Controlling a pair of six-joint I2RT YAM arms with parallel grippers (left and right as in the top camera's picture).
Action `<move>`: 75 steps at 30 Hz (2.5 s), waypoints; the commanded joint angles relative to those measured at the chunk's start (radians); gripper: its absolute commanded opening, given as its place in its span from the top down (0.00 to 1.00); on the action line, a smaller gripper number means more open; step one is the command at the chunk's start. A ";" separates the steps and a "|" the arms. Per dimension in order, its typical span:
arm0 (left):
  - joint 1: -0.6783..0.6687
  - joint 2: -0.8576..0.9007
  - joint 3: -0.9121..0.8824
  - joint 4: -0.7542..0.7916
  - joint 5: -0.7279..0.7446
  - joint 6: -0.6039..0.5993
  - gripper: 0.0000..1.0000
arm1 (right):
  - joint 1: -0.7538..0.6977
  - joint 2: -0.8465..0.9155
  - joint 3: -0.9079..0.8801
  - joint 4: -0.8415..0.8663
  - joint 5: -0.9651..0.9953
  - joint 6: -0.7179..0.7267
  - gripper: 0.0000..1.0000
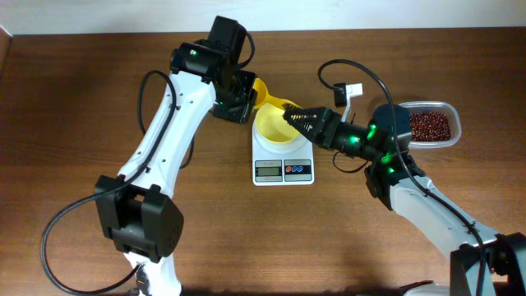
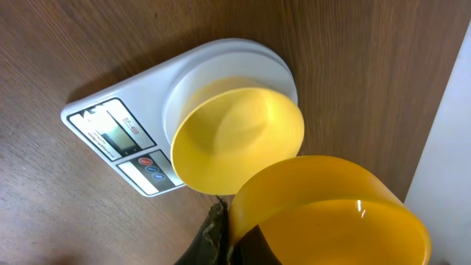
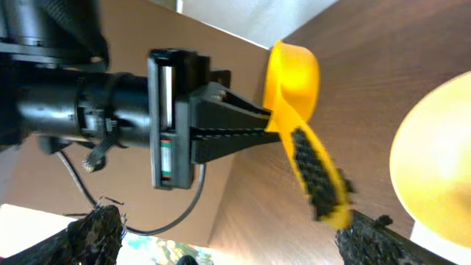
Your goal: Scoop item into bowl and weigh 50g on scale
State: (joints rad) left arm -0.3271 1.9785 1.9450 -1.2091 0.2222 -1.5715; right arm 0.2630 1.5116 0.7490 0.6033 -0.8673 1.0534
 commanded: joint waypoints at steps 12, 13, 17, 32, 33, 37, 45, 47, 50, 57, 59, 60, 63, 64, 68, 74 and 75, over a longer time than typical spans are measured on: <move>-0.042 -0.018 0.018 0.008 0.108 -0.013 1.00 | 0.005 0.000 0.002 -0.005 0.106 -0.029 0.11; -0.049 -0.018 0.018 0.008 0.107 -0.013 1.00 | 0.005 0.000 0.002 -0.005 0.122 -0.031 0.17; -0.053 -0.017 0.018 0.008 0.104 -0.006 1.00 | 0.005 0.000 0.002 -0.003 0.151 -0.059 0.27; -0.091 -0.017 0.018 0.016 0.104 -0.006 1.00 | 0.005 0.000 0.002 -0.002 0.165 -0.058 0.64; -0.092 -0.018 0.018 0.016 0.104 -0.006 1.00 | 0.005 0.000 0.002 -0.002 0.165 -0.058 0.65; -0.092 -0.018 0.018 0.019 0.104 -0.006 1.00 | 0.005 0.000 0.002 -0.002 0.165 -0.058 0.84; -0.092 -0.017 0.018 0.019 0.103 -0.006 0.81 | 0.005 0.000 0.002 -0.006 0.164 -0.058 0.96; -0.089 -0.017 0.018 0.019 0.103 -0.006 0.63 | 0.005 0.000 0.002 -0.006 0.165 -0.058 0.96; -0.089 -0.017 0.018 0.019 0.103 -0.006 0.18 | 0.005 0.000 0.002 -0.006 0.165 -0.058 0.96; -0.072 -0.031 0.020 0.024 0.101 0.022 0.01 | 0.004 0.000 0.002 -0.006 0.166 -0.058 0.96; -0.052 -0.063 0.020 0.024 0.100 0.044 0.01 | -0.010 0.000 0.002 -0.006 0.172 -0.058 0.96; -0.039 -0.081 0.020 0.024 0.100 0.059 0.01 | -0.019 0.000 0.002 -0.006 0.172 -0.058 0.96; 0.001 -0.142 0.020 0.020 0.096 0.106 0.01 | -0.070 0.000 0.002 -0.006 0.169 -0.090 0.96; 0.010 -0.155 0.020 0.013 0.096 0.108 0.01 | -0.083 0.000 0.003 -0.006 0.164 -0.097 0.96; 0.042 -0.185 0.020 -0.015 0.092 0.108 0.01 | -0.138 -0.008 0.003 -0.005 0.118 -0.140 0.96; 0.047 -0.185 0.020 -0.022 -0.009 0.130 0.01 | -0.203 -0.083 0.047 -0.208 0.143 -0.249 0.96; 0.047 -0.185 0.020 -0.022 -0.022 0.130 0.01 | -0.207 -0.097 0.071 -0.298 0.169 -0.289 0.96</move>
State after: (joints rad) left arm -0.2844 1.8065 1.9472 -1.2282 0.2714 -1.4643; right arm 0.0792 1.4651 0.7635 0.4309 -0.7334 0.8803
